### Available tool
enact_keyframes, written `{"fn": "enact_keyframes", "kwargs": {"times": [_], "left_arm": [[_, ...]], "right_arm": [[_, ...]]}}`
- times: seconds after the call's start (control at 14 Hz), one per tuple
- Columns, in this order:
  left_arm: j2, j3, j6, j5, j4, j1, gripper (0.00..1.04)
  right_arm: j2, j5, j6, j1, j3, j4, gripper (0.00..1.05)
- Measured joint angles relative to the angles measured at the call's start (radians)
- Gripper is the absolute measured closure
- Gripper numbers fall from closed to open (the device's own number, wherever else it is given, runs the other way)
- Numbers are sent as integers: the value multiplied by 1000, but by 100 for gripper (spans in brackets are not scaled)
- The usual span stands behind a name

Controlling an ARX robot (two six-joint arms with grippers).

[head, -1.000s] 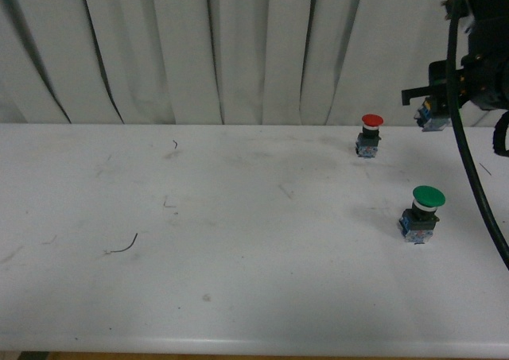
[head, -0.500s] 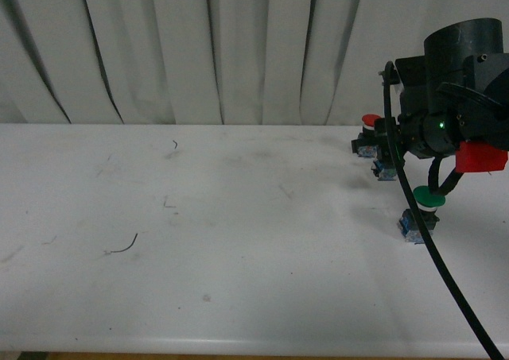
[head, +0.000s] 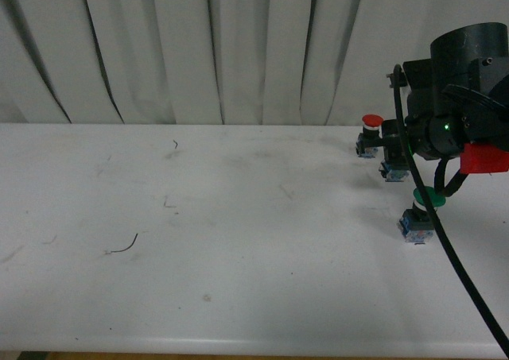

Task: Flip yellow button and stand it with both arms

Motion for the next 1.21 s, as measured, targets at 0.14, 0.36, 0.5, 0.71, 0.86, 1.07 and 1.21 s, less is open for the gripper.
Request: {"fn": "enact_keyframes", "kwargs": {"times": [0.14, 0.36, 0.5, 0.71, 0.86, 1.07, 1.21], "left_arm": [[0, 0, 0, 0, 0, 0, 7], [0, 0, 0, 0, 0, 0, 7], [0, 0, 0, 0, 0, 0, 7], [0, 0, 0, 0, 0, 0, 7], [0, 0, 0, 0, 0, 0, 7], [0, 0, 0, 0, 0, 0, 7], [0, 0, 0, 0, 0, 0, 7]], "right_arm": [[1, 4, 0, -6, 3, -1, 69], [60, 45, 39, -10, 41, -45, 69], [65, 56, 43, -3, 66, -55, 69], [79, 61, 42, 4, 105, -71, 69], [95, 65, 42, 9, 110, -85, 69], [100, 70, 28, 9, 116, -93, 69], [100, 69, 19, 9, 117, -95, 44]]}}
